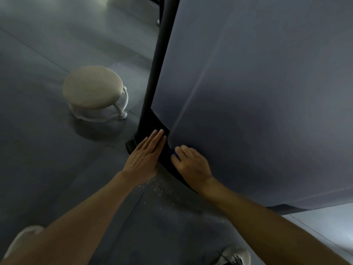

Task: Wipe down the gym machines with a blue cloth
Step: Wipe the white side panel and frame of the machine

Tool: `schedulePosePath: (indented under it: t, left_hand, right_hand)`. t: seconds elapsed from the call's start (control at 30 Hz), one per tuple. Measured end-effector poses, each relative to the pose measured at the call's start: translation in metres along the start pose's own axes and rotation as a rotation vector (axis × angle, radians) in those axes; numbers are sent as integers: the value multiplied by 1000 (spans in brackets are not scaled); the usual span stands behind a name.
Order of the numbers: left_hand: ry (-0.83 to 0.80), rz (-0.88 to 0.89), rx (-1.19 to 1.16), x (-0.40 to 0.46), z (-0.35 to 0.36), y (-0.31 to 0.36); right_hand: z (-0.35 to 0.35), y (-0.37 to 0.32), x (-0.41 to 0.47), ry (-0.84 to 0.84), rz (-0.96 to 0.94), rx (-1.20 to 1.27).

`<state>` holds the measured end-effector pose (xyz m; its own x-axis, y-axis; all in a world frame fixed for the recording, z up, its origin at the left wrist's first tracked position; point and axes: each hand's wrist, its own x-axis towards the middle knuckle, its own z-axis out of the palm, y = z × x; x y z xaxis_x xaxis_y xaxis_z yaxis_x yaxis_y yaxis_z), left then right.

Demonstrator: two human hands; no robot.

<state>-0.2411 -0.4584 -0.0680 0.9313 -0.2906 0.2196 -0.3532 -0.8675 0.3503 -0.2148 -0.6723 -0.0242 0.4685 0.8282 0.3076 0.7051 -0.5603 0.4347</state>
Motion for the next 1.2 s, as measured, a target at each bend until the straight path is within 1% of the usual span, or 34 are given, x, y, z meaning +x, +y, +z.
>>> schedulePosePath:
  t: [0.1, 0.17, 0.3, 0.37, 0.47, 0.5, 0.57, 0.67, 0.73, 0.8, 0.87, 0.93, 1.0, 1.07, 1.1, 1.13, 1.2]
  left_hand:
    - [1, -100, -93, -2, -11, -6]
    - [34, -113, -126, 0, -19, -5]
    - [101, -48, -160, 6, -31, 6]
    - [117, 30, -177, 10, -30, 15]
    - [92, 135, -201, 12, -27, 30]
    - [72, 147, -210, 11, -26, 33]
    - [60, 168, -208, 8, -22, 36]
    - [31, 170, -205, 7, -22, 34]
    - [25, 137, -222, 8, -29, 33]
    - [25, 112, -237, 10, -34, 33]
    - [34, 103, -264, 11, -36, 32]
    - [31, 107, -264, 11, -36, 32]
    - [22, 113, -262, 10, -38, 31]
    - [11, 111, -264, 9, -39, 32]
    - [9, 111, -262, 7, -40, 32]
    - [4, 116, -254, 5, -40, 33]
    - [-7, 139, -242, 3, -40, 35]
  right_hand:
    - [-1, -4, 23, -56, -25, -4]
    - [-18, 10, 6, -51, -56, -13]
    - [-70, 46, -76, -118, -123, -80]
    - [-92, 62, -116, -180, -145, -127]
    - [-110, 75, -127, -225, -162, -179]
    - [-111, 74, -117, -208, -169, -186]
    - [-105, 66, -78, -120, -155, -198]
    - [-90, 52, 11, 20, -87, -195]
    - [-91, 47, 65, 9, -18, -187]
    - [-97, 51, 82, -24, 4, -203]
    - [-101, 58, 54, -18, -74, -205]
    - [-108, 68, -6, -58, -163, -210]
    - [-122, 78, -64, -184, -238, -214]
    - [-137, 85, -91, -299, -256, -222]
    - [-141, 86, -90, -300, -259, -229]
    - [-141, 85, -82, -260, -275, -232]
    - [-129, 79, -48, -134, -267, -231]
